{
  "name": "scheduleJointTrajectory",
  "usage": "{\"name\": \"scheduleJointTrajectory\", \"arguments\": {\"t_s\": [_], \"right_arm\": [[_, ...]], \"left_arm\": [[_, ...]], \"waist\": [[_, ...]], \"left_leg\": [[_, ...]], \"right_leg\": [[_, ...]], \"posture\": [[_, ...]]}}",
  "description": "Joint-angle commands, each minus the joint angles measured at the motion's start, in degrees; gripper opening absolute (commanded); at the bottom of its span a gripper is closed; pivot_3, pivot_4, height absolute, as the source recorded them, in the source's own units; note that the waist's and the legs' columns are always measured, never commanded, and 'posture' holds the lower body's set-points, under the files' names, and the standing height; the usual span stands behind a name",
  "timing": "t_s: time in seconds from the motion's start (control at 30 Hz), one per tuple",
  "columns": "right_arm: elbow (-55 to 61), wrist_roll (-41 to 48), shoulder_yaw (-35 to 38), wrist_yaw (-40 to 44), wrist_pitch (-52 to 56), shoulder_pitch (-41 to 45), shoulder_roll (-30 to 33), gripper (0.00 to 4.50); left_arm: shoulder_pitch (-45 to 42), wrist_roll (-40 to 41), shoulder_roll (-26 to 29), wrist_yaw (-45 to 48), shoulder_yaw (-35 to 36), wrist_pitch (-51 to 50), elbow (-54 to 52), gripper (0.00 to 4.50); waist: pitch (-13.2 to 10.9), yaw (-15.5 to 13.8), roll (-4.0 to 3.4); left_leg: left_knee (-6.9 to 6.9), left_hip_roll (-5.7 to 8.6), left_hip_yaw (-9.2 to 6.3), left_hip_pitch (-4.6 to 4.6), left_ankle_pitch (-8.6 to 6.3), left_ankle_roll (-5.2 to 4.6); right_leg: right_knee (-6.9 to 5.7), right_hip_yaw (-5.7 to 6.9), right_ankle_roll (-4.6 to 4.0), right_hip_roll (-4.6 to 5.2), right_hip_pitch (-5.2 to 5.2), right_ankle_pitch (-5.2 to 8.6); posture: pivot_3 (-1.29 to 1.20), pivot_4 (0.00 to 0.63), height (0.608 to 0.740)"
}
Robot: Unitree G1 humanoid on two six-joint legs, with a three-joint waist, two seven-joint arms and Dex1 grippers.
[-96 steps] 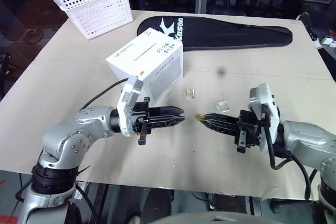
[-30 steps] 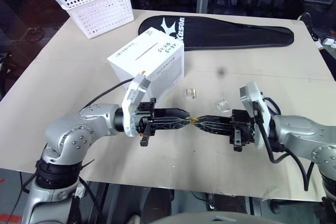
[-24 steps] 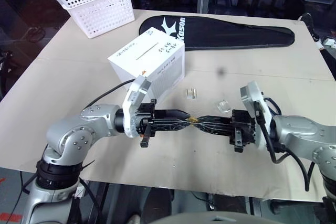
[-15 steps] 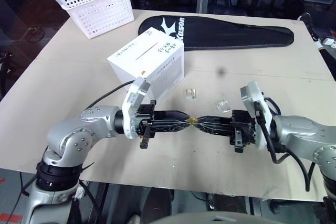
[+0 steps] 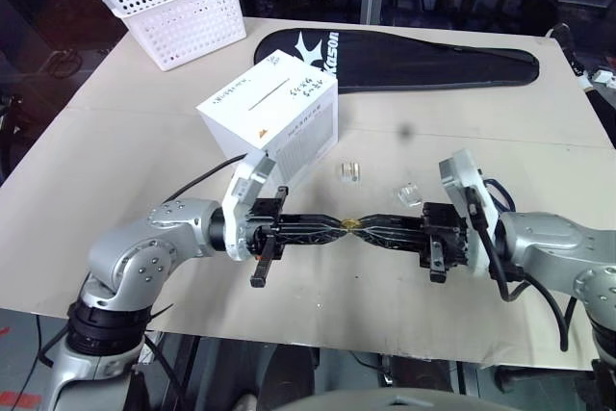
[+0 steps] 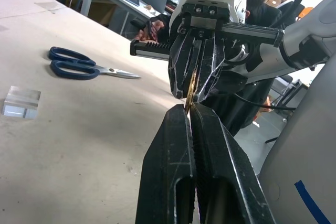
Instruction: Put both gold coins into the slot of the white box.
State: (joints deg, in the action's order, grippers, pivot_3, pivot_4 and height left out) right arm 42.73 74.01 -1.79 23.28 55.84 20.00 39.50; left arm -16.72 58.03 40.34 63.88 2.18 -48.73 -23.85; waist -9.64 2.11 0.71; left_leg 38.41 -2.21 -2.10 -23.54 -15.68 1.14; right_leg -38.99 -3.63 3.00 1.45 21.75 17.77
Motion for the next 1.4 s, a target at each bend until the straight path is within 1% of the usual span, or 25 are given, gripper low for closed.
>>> {"name": "scheduleJointTrajectory", "arguments": {"t_s": [0.03,0.2,0.3,0.33,0.37,0.43,0.47,0.53,0.57,0.6,0.73,0.83,0.87,0.93,1.03,1.17,1.33,1.4], "right_arm": [[1.31,1.97,-0.31,0.22,-0.89,1.34,-0.36,0.00],[0.84,1.23,-0.66,1.04,-0.81,1.32,-0.24,0.00],[0.34,2.46,-0.09,1.64,-0.77,1.23,-0.09,0.83],[0.27,2.62,0.03,1.87,-0.75,1.29,0.05,1.23],[0.24,2.64,0.24,1.78,-0.87,1.32,0.09,1.79],[-0.09,2.80,0.79,1.01,-1.13,1.81,-0.02,2.57],[-0.19,2.87,1.06,0.66,-1.17,2.11,0.06,3.07],[-0.28,2.47,1.19,0.30,-1.26,2.47,0.13,3.74],[-0.15,2.06,1.17,0.37,-1.37,2.27,0.20,4.30],[0.25,1.18,1.18,0.53,-1.59,1.78,0.45,4.41],[1.12,-2.30,1.85,0.82,-3.01,0.06,1.28,4.41],[1.33,-9.94,3.78,1.29,-6.63,-2.32,2.94,4.41],[0.99,-11.09,3.93,1.40,-7.45,-2.58,2.77,4.41],[-0.49,-9.91,6.54,2.88,-9.98,-3.81,1.05,4.41],[-1.27,-11.57,9.81,3.68,-11.38,-4.72,2.18,4.41],[-2.09,-13.66,10.29,3.82,-12.21,-3.56,2.64,4.41],[-2.35,-14.43,10.17,3.21,-12.72,-1.09,1.95,4.41],[-2.16,-14.54,10.03,3.21,-12.78,-0.48,1.62,4.41]], "left_arm": [[0.09,0.26,-0.64,-0.27,0.63,1.15,-0.75,0.05],[-0.18,0.10,-1.26,-0.58,0.79,1.70,-0.22,0.05],[-0.24,-0.43,-1.55,-0.34,0.88,2.20,0.39,0.00],[-0.34,-0.61,-1.66,-0.26,0.86,2.31,0.62,0.00],[-0.35,-0.69,-1.75,-0.26,0.82,2.37,0.66,0.00],[-0.22,-0.90,-1.76,0.01,0.70,2.62,0.77,0.00],[-0.03,-1.10,-1.75,0.16,0.73,2.89,0.81,0.00],[0.14,-1.47,-1.80,0.37,0.88,3.32,1.10,0.00],[0.27,-1.66,-1.80,0.52,1.05,3.55,1.24,0.00],[0.52,-1.85,-1.75,0.57,1.28,3.86,1.23,0.00],[2.44,-1.96,-0.90,0.15,3.38,5.15,0.63,0.00],[3.62,-1.62,-0.19,-1.86,6.76,5.86,-0.18,0.00],[3.53,-1.12,0.02,-2.59,7.82,5.65,-0.19,0.00],[3.63,-0.56,0.72,-3.88,9.85,5.47,-0.96,0.00],[2.76,0.41,0.97,-7.05,12.92,5.22,-1.18,0.00],[-0.32,1.35,1.94,-10.14,16.00,4.64,0.97,0.00],[-10.29,5.78,2.02,-22.64,19.68,0.48,4.75,0.00],[-13.64,5.74,1.95,-26.71,19.96,-0.41,6.09,0.00]], "waist": [[0.00,0.00,0.00],[0.00,-0.01,0.00],[0.00,-0.01,0.00],[0.00,-0.01,0.00],[0.00,-0.01,0.00],[0.00,0.00,0.00],[0.00,0.00,0.00],[0.00,0.02,0.00],[0.00,0.01,0.00],[0.00,0.01,0.00],[0.00,-0.01,0.00],[0.00,-0.07,0.00],[0.00,-0.11,0.00],[0.00,-0.10,0.01],[0.00,-0.11,0.00],[-0.01,-0.13,0.01],[-0.02,-0.13,0.03],[-0.02,-0.13,0.03]], "left_leg": [[0.00,0.00,0.00,0.00,0.00,0.00],[0.00,0.00,0.01,0.00,0.00,0.00],[0.00,0.00,0.00,0.00,0.00,0.00],[0.00,0.00,0.01,0.00,0.00,0.00],[0.00,0.00,0.00,0.00,0.00,0.00],[0.00,0.00,-0.01,0.00,0.00,0.00],[0.00,0.00,-0.01,0.00,0.00,0.00],[0.01,0.00,-0.01,0.00,0.00,0.00],[0.01,0.00,0.00,0.00,0.00,0.00],[0.00,0.00,0.00,0.00,0.00,0.00],[0.00,0.00,-0.01,-0.04,0.00,0.00],[0.00,0.00,-0.01,-0.05,0.00,0.00],[0.00,0.00,-0.01,-0.05,0.00,0.00],[0.02,0.00,-0.01,-0.04,0.00,0.00],[0.03,0.00,0.00,-0.04,0.00,0.00],[0.04,0.01,-0.01,-0.06,0.00,0.00],[0.09,0.01,-0.08,-0.08,0.00,0.00],[0.13,0.02,-0.10,-0.11,0.00,0.00]], "right_leg": [[0.00,0.00,0.00,0.00,0.00,0.00],[0.00,0.00,0.00,0.00,0.00,0.00],[0.00,0.00,0.00,0.00,0.00,0.00],[0.00,0.00,0.00,0.00,0.00,0.00],[0.00,0.01,0.00,0.00,0.00,0.00],[0.00,0.01,0.00,0.00,0.00,0.00],[0.00,0.01,0.00,0.00,0.00,0.00],[-0.01,0.00,0.00,0.00,0.00,0.00],[-0.01,0.00,0.00,0.00,0.00,0.00],[-0.01,0.01,0.00,0.00,0.00,0.00],[0.03,0.02,0.00,0.01,0.00,0.00],[0.03,0.03,0.00,0.02,0.01,0.00],[0.03,0.03,0.00,0.02,0.01,0.00],[-0.01,0.05,0.00,0.02,0.01,0.00],[-0.04,0.07,0.00,0.02,0.00,0.00],[-0.03,0.11,0.01,0.03,0.00,-0.01],[-0.09,0.19,0.01,0.02,0.00,-0.01],[-0.09,0.22,0.01,0.03,0.00,-0.01]], "posture": [[0.00,0.150,0.740],[0.00,0.150,0.740],[0.00,0.150,0.740],[0.00,0.150,0.740],[0.00,0.150,0.740],[0.00,0.150,0.740],[0.00,0.150,0.740],[0.00,0.150,0.740],[0.00,0.150,0.740],[0.00,0.150,0.740],[0.00,0.150,0.740],[0.00,0.150,0.740],[0.00,0.150,0.740],[0.00,0.150,0.740],[0.00,0.150,0.740],[0.00,0.150,0.740],[0.00,0.150,0.740],[0.00,0.150,0.740]]}}
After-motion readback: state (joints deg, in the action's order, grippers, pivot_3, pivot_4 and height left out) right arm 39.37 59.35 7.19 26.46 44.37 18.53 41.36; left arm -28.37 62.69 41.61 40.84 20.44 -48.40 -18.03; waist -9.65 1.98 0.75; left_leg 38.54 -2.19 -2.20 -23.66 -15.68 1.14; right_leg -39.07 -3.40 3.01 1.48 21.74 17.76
